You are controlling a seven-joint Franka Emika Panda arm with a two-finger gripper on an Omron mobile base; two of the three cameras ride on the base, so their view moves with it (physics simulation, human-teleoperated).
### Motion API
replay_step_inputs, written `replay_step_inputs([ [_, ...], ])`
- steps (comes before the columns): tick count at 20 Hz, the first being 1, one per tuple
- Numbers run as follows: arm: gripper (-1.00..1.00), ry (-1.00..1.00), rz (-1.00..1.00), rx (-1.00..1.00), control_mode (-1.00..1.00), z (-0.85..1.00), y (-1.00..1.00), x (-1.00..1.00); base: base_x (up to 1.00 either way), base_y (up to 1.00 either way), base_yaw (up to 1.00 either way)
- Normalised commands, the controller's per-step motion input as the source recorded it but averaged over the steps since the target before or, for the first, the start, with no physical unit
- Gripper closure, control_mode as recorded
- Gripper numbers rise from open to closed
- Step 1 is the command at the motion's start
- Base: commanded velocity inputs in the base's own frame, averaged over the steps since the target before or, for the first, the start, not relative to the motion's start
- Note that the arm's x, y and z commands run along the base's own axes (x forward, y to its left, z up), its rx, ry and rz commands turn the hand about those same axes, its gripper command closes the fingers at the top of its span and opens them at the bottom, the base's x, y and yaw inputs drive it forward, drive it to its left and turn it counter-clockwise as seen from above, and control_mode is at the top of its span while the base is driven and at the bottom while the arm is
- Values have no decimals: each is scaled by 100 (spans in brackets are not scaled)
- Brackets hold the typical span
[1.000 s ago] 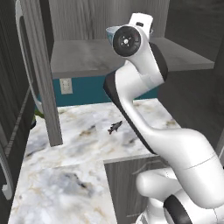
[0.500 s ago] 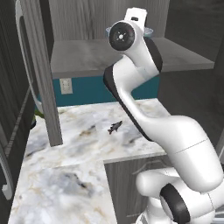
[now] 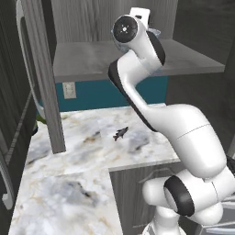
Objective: Retrieve the bowl from the cabinet, then place the raw meat into the bowl to avoid contamination.
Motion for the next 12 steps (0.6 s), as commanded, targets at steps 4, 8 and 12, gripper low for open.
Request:
replay_step_inputs([
  [4,-100,11,-3,0,-100,-5,-11,48,0,0,0],
  [8,-100,13,-3,0,-100,-12,-13,51,0,0,0],
  [12,-100,10,-3,0,-100,-10,-10,47,0,0,0],
])
